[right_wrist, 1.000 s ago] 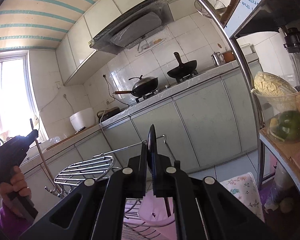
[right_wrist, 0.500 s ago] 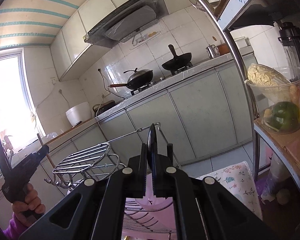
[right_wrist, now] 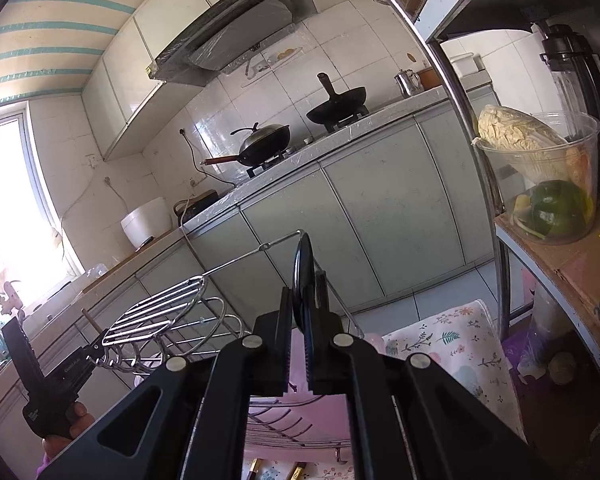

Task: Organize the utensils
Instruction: 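Lower both chopsticks into the pink cup and open both tools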

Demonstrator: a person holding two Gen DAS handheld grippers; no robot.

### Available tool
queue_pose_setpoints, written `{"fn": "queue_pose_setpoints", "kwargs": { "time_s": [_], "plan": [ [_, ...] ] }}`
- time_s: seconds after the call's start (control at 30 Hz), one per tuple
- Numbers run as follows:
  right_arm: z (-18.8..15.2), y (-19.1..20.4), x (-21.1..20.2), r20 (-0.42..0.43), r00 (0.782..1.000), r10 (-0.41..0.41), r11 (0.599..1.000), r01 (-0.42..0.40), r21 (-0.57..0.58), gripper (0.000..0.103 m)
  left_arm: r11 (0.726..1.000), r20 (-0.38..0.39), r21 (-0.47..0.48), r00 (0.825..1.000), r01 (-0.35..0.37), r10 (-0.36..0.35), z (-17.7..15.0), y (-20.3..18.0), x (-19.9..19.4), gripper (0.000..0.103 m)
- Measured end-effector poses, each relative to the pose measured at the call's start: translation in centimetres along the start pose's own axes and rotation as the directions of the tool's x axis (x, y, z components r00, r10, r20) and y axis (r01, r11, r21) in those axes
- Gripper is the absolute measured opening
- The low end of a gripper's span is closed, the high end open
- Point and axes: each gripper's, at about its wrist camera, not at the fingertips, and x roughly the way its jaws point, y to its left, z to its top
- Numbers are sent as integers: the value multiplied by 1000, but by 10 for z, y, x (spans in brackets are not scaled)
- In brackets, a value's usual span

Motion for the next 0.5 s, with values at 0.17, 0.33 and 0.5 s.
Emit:
{"fn": "queue_pose_setpoints", "kwargs": {
  "time_s": [0.17, 0.33, 0.5],
  "plan": [
    [2, -1, -2, -41, 999, -15, 1000, 15, 4, 32, 1000, -49, 1, 999, -5, 5, 0, 0, 4, 14],
    [2, 0, -9, -50, 999, -21, 1000, 21, 5, 32, 1000, -85, -1, 996, 2, -2, -2, 3, 0, 37],
    [-2, 2, -16, -63, 998, -27, 1000, 27, 0, 32, 1000, -100, -4, 995, 5, -5, -3, 5, -8, 38]
  ]
}}
